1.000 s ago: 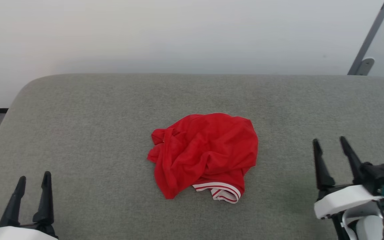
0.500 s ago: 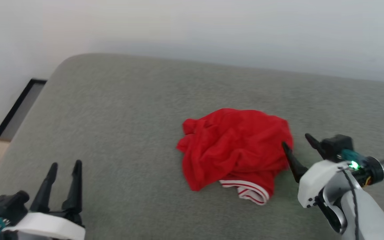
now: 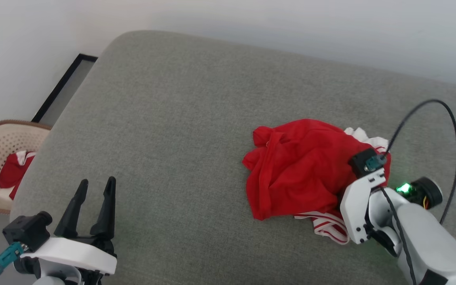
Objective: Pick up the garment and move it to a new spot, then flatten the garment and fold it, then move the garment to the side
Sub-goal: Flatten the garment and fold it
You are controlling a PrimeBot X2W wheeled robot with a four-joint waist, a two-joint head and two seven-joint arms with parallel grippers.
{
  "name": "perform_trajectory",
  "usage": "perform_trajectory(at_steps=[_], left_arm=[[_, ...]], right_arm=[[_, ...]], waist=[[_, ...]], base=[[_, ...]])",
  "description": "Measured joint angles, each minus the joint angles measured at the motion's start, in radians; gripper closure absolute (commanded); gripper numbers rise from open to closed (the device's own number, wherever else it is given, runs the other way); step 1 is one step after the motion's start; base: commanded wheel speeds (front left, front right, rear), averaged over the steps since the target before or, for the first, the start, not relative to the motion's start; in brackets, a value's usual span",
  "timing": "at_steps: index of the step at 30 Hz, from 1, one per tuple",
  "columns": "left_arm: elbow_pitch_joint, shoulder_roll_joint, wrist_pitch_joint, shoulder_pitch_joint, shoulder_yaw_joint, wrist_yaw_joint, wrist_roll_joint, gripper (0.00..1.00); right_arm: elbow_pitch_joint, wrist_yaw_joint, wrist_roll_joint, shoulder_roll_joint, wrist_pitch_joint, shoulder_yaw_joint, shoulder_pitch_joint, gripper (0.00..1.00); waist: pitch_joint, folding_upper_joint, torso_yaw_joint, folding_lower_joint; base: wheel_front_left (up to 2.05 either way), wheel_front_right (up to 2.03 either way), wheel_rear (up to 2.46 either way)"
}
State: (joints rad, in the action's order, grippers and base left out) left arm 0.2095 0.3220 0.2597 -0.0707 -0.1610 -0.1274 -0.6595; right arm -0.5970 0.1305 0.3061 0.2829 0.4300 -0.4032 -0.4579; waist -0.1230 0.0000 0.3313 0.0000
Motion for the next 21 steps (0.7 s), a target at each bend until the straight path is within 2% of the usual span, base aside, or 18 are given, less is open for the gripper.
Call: perform_trajectory(at_steps=[1,2,8,18,20,21], left_arm=[[0.002,-0.001,0.000,-0.005,-0.001,0.000,-0.001,0.00],[0.003,-0.002,0.000,-0.008,-0.001,0.000,-0.002,0.00],[0.010,-0.003,0.000,-0.009,0.004,0.000,-0.009,0.00],[-0.011,0.000,0.002,-0.003,0.028,0.000,-0.009,0.00],[-0.012,-0.001,0.002,-0.003,0.029,0.000,-0.009,0.00],[-0.011,-0.002,0.002,-0.003,0.029,0.000,-0.009,0.00]], right_arm=[[-0.002,0.000,0.000,0.005,0.011,-0.012,-0.011,0.67],[-0.002,0.000,0.005,0.006,0.016,-0.019,-0.020,1.00],[0.060,0.000,0.063,0.023,0.053,-0.067,-0.023,1.00],[0.360,0.000,0.144,0.041,0.150,-0.123,0.086,1.00],[0.377,0.000,0.144,0.037,0.161,-0.123,0.114,0.59],[0.381,0.000,0.141,0.037,0.161,-0.125,0.124,0.11]], waist=[[-0.005,0.0001,0.004,0.0000],[-0.009,0.0000,0.007,0.0000],[-0.005,0.0000,0.003,0.0000],[0.004,0.0000,-0.026,0.0000],[0.001,0.0000,-0.029,0.0000],[-0.001,0.0000,-0.031,0.0000]], base=[[0.00,0.00,0.00],[0.00,0.00,0.00],[0.00,0.00,0.00],[0.00,0.00,0.00],[0.00,0.00,0.00],[0.00,0.00,0.00]])
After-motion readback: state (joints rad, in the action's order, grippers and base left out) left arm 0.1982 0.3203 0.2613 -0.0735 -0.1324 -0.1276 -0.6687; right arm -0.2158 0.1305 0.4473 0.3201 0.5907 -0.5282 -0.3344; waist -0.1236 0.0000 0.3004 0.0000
